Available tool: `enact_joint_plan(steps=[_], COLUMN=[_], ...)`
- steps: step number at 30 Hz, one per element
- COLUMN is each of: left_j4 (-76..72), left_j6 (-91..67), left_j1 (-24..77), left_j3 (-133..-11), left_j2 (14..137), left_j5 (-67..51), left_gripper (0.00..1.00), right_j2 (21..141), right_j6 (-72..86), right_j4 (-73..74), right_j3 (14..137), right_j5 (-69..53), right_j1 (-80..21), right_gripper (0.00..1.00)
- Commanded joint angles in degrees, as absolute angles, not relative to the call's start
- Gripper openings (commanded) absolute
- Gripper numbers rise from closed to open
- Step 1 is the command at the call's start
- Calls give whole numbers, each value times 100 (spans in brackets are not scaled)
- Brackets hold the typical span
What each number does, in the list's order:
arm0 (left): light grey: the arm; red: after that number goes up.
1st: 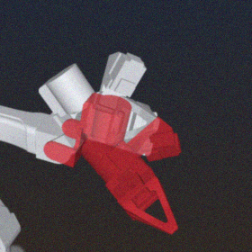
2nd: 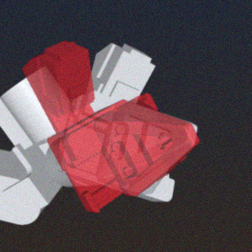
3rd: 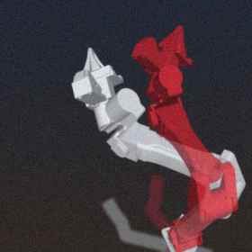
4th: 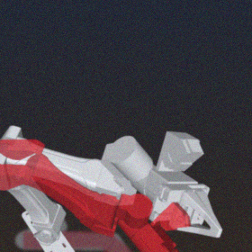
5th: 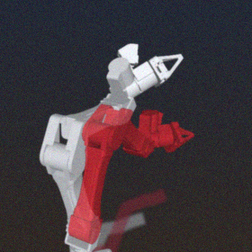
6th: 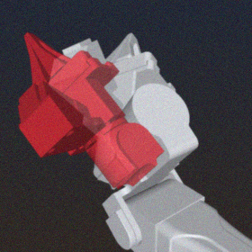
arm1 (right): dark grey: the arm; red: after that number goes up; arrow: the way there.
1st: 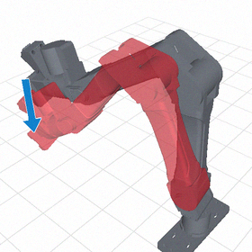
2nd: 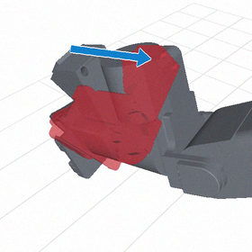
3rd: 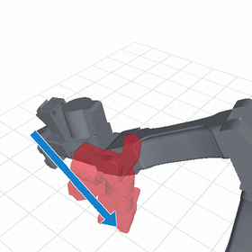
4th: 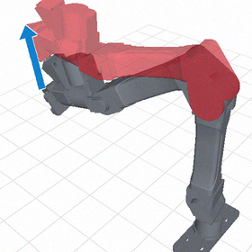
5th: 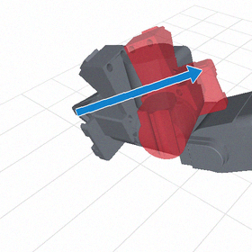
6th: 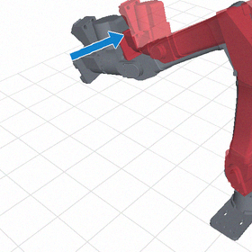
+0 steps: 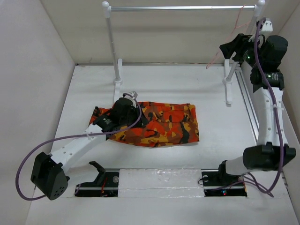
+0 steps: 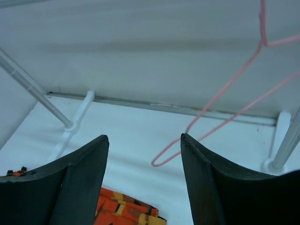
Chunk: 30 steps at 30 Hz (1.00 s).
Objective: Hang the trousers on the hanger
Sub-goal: Pick up the hanger from the clothesline.
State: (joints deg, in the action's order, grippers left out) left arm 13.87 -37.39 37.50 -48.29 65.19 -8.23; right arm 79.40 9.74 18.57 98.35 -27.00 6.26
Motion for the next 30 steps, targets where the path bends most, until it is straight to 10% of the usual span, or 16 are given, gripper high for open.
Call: enact_joint_plan(steps=[1, 19, 24, 30], left_j4=[1415, 1547, 1582, 1635], left_j6=[-3612, -3595, -3595, -3569], left_j1=[3771, 3771, 3771, 3771], left_j3=[-4659, -4307, -4368, -4674], left_j2=[6162, 6038, 6073, 6135], left_j5=[-879, -686, -668, -633], left_gripper=[30, 30, 30, 30], right_j2=[8234, 10055, 10020, 9748], right_j6=[1801, 2900, 3032, 2690], right_j4=[1180, -844, -1361, -1109], right_j3=[9782, 9668, 9309, 9500], right_j5=[-2926, -3674, -3656, -3796], right_j1=[888, 677, 624, 624], right_gripper=[69, 64, 10, 0])
